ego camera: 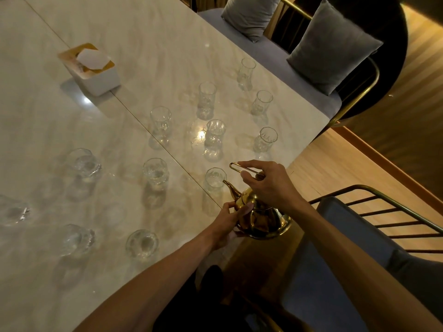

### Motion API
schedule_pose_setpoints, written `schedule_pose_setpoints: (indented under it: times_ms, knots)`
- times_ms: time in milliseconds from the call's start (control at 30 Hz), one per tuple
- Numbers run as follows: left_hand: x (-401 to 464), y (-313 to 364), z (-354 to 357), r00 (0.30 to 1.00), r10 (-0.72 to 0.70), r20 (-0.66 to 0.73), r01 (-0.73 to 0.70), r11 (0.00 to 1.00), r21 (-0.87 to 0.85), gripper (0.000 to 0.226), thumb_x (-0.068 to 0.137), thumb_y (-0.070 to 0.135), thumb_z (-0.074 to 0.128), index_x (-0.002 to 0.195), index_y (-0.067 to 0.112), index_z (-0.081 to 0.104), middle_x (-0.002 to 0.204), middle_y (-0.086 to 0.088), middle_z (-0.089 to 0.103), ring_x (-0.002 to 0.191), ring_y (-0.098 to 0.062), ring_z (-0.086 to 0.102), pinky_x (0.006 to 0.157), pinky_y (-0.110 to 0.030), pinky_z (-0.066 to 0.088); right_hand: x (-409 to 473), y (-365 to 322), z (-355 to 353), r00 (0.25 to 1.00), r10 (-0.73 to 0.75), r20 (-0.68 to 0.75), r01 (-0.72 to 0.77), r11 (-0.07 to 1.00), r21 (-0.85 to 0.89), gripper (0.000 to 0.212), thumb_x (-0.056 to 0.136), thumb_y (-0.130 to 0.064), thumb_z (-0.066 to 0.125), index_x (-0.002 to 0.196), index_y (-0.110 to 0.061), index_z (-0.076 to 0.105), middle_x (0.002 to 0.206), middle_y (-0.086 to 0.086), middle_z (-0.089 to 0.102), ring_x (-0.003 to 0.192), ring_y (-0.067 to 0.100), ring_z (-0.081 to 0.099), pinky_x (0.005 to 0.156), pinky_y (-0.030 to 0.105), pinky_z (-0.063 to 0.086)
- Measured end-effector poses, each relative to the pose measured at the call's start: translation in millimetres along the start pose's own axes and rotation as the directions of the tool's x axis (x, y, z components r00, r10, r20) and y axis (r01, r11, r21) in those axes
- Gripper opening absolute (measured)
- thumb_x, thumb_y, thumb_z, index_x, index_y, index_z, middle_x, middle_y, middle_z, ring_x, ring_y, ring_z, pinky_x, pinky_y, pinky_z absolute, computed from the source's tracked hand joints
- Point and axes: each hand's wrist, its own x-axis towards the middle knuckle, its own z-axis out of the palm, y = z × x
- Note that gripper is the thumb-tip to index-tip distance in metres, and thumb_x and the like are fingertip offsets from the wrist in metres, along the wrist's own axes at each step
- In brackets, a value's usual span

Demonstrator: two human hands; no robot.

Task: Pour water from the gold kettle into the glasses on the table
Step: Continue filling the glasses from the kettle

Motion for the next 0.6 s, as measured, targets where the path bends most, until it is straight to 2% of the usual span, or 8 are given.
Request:
schedule_pose_setpoints:
  times_ms: [100,167,200,267,367,433,600]
  knots:
    - [0.3,0.9,-0.1,1.0,-0.008,0.002,0.009,1.0,-0.014,0.071,0.088,0.034,0.072,0.144,0.018,0.032,0.114,-0.008,0.065,0.101,-0.024,0.066,0.071,-0.039,0.059,0.5,-1.1,0.3,1.0,-0.016,0.007,0.016,1.0,-0.015,0.03,0.097,-0.025,0.064,0.126,-0.026,0.069,0.081,-0.015,0.066,0.048,-0.004,0.055,0.053,0.008,0.041]
    - [-0.3,1.7,0.3,1.0,-0.01,0.004,0.01,1.0,-0.022,0.071,0.088,0.033,0.073,0.144,0.017,0.032,0.114,-0.007,0.065,0.101,-0.024,0.066,0.07,-0.039,0.059,1.3,-1.1,0.6,1.0,-0.022,0.011,0.022,1.0,-0.021,0.03,0.097,-0.026,0.064,0.127,-0.027,0.069,0.095,-0.009,0.07,0.051,-0.007,0.056,0.054,0.008,0.041]
    - [-0.2,1.8,0.4,1.0,-0.01,0.006,0.01,1.0,-0.027,0.072,0.087,0.033,0.073,0.144,0.017,0.032,0.114,-0.007,0.065,0.101,-0.024,0.066,0.07,-0.039,0.059,1.5,-1.5,0.4,1.0,-0.022,0.012,0.023,0.999,-0.025,0.03,0.097,-0.027,0.064,0.126,-0.027,0.069,0.095,-0.009,0.071,0.052,-0.008,0.056,0.054,0.008,0.041]
    - [0.3,1.8,0.0,1.0,-0.01,0.013,0.01,0.999,-0.033,0.074,0.085,0.033,0.074,0.144,0.016,0.032,0.115,-0.008,0.066,0.103,-0.025,0.066,0.073,-0.041,0.058,1.3,-2.5,-0.2,1.0,-0.019,0.014,0.02,0.999,-0.026,0.03,0.097,-0.027,0.064,0.126,-0.027,0.07,0.081,-0.015,0.067,0.049,-0.006,0.055,0.053,0.008,0.04]
    - [1.6,1.0,-0.7,1.0,-0.01,0.016,0.01,0.999,-0.034,0.068,0.09,0.031,0.071,0.144,0.016,0.033,0.113,-0.008,0.067,0.1,-0.023,0.067,0.073,-0.04,0.058,1.4,-2.8,-1.4,1.0,-0.021,0.01,0.021,0.999,-0.03,0.029,0.097,-0.025,0.064,0.125,-0.025,0.071,0.061,-0.028,0.046,0.047,-0.007,0.054,0.053,0.006,0.039]
    - [1.9,0.9,-1.2,1.0,-0.012,0.02,0.013,0.999,-0.03,0.067,0.091,0.031,0.07,0.144,0.016,0.033,0.112,-0.007,0.067,0.099,-0.023,0.067,0.072,-0.039,0.058,1.9,-2.3,-1.4,1.0,-0.024,0.009,0.024,0.999,-0.033,0.029,0.097,-0.024,0.064,0.125,-0.024,0.07,0.061,-0.03,0.042,0.049,-0.01,0.054,0.054,0.005,0.039]
    - [3.0,-0.3,-2.6,0.999,-0.015,0.032,0.016,1.0,-0.026,0.068,0.09,0.031,0.071,0.144,0.016,0.032,0.114,-0.007,0.066,0.101,-0.023,0.066,0.073,-0.04,0.057,3.2,-1.5,0.1,0.999,-0.023,0.028,0.024,0.999,-0.035,0.03,0.097,-0.026,0.063,0.126,-0.025,0.069,0.07,-0.031,0.045,0.052,-0.014,0.054,0.055,0.003,0.037]
